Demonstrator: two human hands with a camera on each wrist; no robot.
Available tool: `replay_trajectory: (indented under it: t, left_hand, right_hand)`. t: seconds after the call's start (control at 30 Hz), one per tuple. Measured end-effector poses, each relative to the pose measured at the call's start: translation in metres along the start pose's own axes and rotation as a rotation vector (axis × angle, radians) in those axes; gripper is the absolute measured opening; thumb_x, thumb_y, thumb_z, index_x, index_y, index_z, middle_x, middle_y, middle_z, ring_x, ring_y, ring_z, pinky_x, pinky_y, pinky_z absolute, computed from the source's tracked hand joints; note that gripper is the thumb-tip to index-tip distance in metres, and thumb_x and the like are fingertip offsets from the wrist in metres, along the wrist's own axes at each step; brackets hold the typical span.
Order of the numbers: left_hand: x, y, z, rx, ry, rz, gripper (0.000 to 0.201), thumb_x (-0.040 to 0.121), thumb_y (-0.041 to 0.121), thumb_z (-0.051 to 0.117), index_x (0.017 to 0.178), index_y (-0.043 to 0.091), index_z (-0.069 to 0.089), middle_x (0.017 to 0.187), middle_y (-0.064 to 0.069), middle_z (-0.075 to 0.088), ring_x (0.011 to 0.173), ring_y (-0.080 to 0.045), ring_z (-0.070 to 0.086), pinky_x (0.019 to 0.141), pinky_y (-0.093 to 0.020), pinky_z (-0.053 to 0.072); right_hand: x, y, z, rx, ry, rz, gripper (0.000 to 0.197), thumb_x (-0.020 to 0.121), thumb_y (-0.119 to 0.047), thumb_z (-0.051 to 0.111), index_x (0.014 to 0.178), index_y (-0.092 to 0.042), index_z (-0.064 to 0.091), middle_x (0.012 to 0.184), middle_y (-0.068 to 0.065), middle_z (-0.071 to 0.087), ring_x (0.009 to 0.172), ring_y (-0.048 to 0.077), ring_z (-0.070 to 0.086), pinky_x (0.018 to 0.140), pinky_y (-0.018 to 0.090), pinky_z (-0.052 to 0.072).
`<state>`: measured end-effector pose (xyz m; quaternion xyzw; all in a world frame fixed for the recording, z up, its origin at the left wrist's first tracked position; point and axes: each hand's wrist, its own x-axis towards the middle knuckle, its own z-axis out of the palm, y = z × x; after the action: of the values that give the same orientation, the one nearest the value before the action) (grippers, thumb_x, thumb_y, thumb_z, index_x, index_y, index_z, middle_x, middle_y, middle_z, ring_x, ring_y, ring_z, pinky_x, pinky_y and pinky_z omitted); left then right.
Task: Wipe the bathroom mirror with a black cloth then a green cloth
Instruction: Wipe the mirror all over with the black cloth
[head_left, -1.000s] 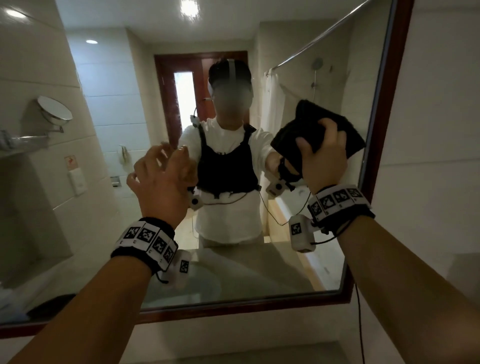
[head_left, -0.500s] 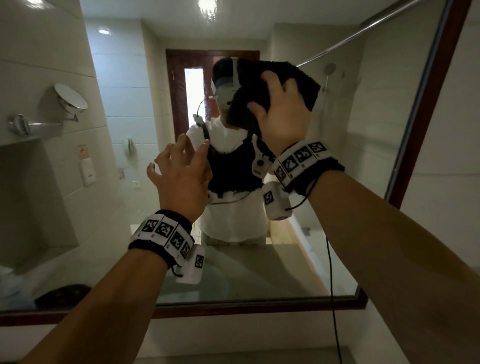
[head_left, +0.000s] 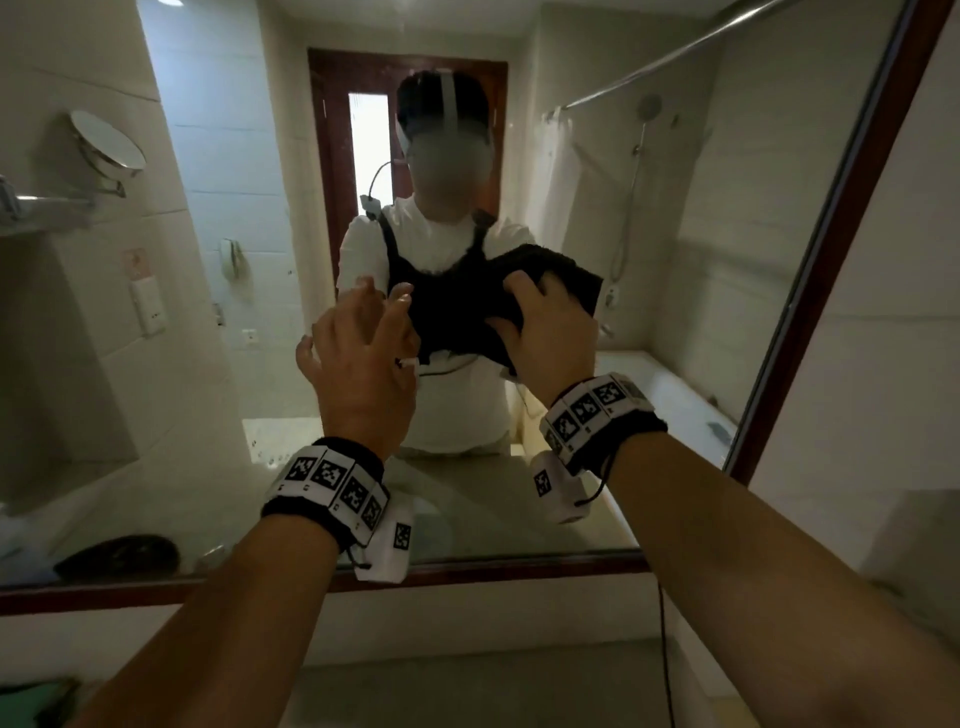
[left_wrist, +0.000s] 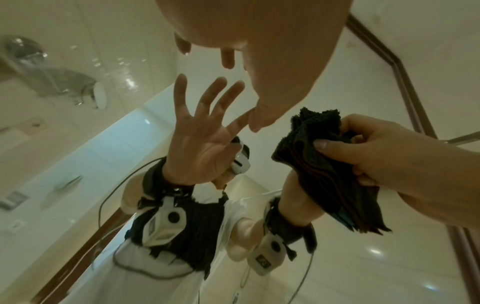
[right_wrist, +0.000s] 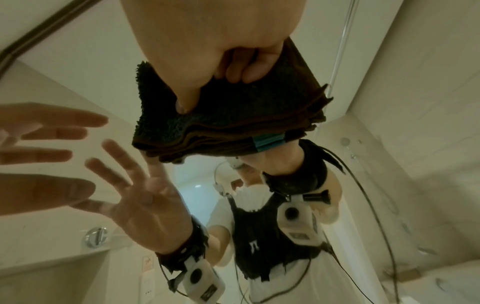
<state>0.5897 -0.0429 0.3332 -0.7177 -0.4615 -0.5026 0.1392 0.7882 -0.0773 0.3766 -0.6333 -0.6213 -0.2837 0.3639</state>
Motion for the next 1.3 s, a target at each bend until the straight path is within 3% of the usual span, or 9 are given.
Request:
replay_trajectory:
  t: [0.13,0.27,0.43,0.7,0.97,1.07,1.2,1.3]
  left_hand:
    - [-0.035,-0.006,0.015,0.003,-0.029,-0.075,0.081,0.075,0.018,0.077,0.146,0.036,0.042,0.154,-0.011,0.032,0.136,-0.035,0.034,0.104,-0.064,0.031]
    - [-0.045,-0.008,0.026,0.015,-0.051,-0.113,0.087,0.076,0.025,0.080,0.150,0.036,0.035,0.155,-0.013,0.031,0.140,-0.034,0.032,0.107,-0.062,0.031]
    - [-0.064,-0.016,0.035,0.024,-0.072,-0.151,0.084,0.078,0.023,0.077,0.150,0.037,0.036,0.157,-0.011,0.027,0.143,-0.033,0.029,0.108,-0.061,0.027]
    - [-0.080,-0.026,0.055,0.078,-0.085,-0.128,0.076,0.089,0.037,0.066,0.154,0.037,0.027,0.165,-0.011,0.012,0.150,-0.031,0.013,0.109,-0.061,0.026]
    - [-0.084,-0.028,0.057,0.152,-0.123,-0.127,0.085,0.088,0.041,0.067,0.157,0.039,0.018,0.166,-0.011,0.007,0.152,-0.030,0.009,0.109,-0.063,0.027]
    - [-0.086,-0.027,0.054,0.163,-0.115,-0.120,0.083,0.089,0.045,0.066,0.157,0.036,0.020,0.166,-0.013,0.008,0.152,-0.031,0.011,0.109,-0.061,0.028]
    - [-0.086,-0.026,0.056,0.157,-0.131,-0.142,0.086,0.086,0.054,0.065,0.157,0.034,0.020,0.166,-0.014,0.007,0.152,-0.032,0.008,0.110,-0.058,0.025]
    - [-0.087,-0.023,0.058,0.129,-0.114,-0.149,0.086,0.085,0.052,0.065,0.157,0.031,0.022,0.165,-0.016,0.008,0.152,-0.033,0.009,0.109,-0.058,0.028]
  right_hand:
    - [-0.030,0.003,0.020,0.028,-0.009,-0.009,0.029,0.088,-0.038,0.063,0.109,-0.019,0.060,0.103,0.012,0.062,0.087,0.033,0.061,0.062,0.033,0.046]
    - [-0.053,0.003,0.030,0.041,-0.005,-0.024,0.025,0.086,-0.030,0.070,0.105,-0.015,0.063,0.098,0.012,0.063,0.080,0.034,0.061,0.058,0.028,0.036]
    - [-0.081,0.008,0.048,0.068,-0.017,-0.002,0.022,0.082,-0.025,0.074,0.098,-0.014,0.064,0.094,0.010,0.064,0.077,0.032,0.061,0.058,0.027,0.035]
    - [-0.136,0.013,0.088,0.128,-0.050,-0.017,0.016,0.078,-0.019,0.073,0.086,-0.011,0.062,0.083,0.009,0.063,0.072,0.031,0.058,0.055,0.030,0.040]
    - [-0.146,0.026,0.092,0.139,-0.061,-0.014,0.013,0.077,-0.018,0.072,0.081,-0.010,0.062,0.079,0.007,0.065,0.070,0.030,0.058,0.057,0.028,0.035]
    - [-0.152,0.053,0.082,0.120,-0.043,0.084,0.016,0.076,-0.021,0.072,0.083,-0.011,0.062,0.080,0.008,0.065,0.071,0.032,0.060,0.055,0.028,0.034]
    - [-0.165,0.110,0.062,0.176,-0.038,0.377,0.018,0.083,-0.018,0.068,0.095,-0.008,0.060,0.095,0.014,0.064,0.083,0.035,0.060,0.061,0.033,0.042]
    - [-0.170,0.129,0.058,0.212,-0.018,0.428,0.018,0.083,-0.014,0.066,0.097,-0.004,0.061,0.096,0.016,0.063,0.084,0.034,0.059,0.063,0.035,0.045]
